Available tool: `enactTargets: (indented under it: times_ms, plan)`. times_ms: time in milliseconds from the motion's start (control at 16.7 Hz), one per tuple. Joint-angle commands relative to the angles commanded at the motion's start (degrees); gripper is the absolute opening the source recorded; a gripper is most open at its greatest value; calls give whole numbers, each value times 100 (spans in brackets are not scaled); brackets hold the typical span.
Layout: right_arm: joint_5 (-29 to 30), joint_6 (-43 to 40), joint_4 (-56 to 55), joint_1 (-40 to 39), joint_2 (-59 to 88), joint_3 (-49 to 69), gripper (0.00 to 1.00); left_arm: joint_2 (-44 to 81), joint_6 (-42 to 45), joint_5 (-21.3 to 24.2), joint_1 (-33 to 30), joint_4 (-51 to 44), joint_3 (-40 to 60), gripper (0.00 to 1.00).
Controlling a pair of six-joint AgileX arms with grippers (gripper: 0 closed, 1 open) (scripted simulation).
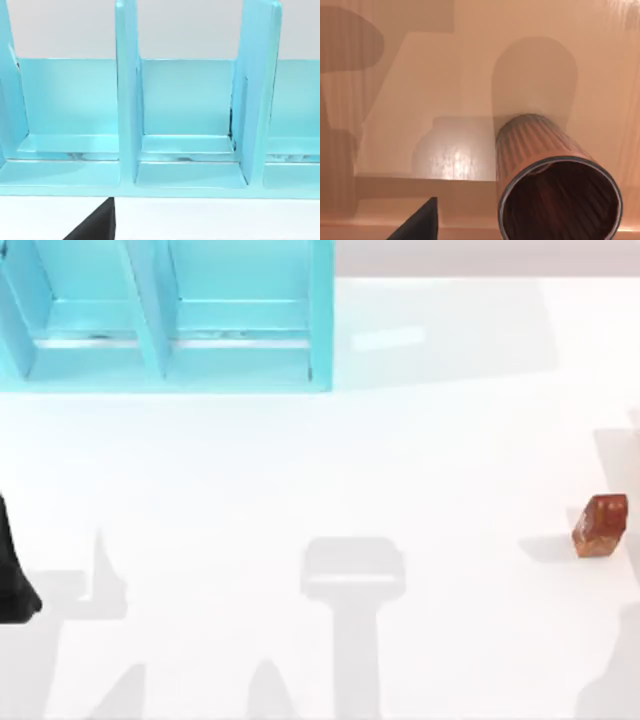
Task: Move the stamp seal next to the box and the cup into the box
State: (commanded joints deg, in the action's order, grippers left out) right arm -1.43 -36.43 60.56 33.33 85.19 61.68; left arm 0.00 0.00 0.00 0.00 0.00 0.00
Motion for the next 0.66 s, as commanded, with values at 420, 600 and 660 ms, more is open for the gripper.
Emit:
enactTargets:
  times_ms: [420,600,660]
  plan:
    - [203,182,1367,-5,-56,1059,100,0,0,0,0,0,0,100]
    - [211,288,1678,80,-14,1253,100,0,0,0,0,0,0,100]
    - [210,288,1681,81,-14,1255,100,0,0,0,0,0,0,100]
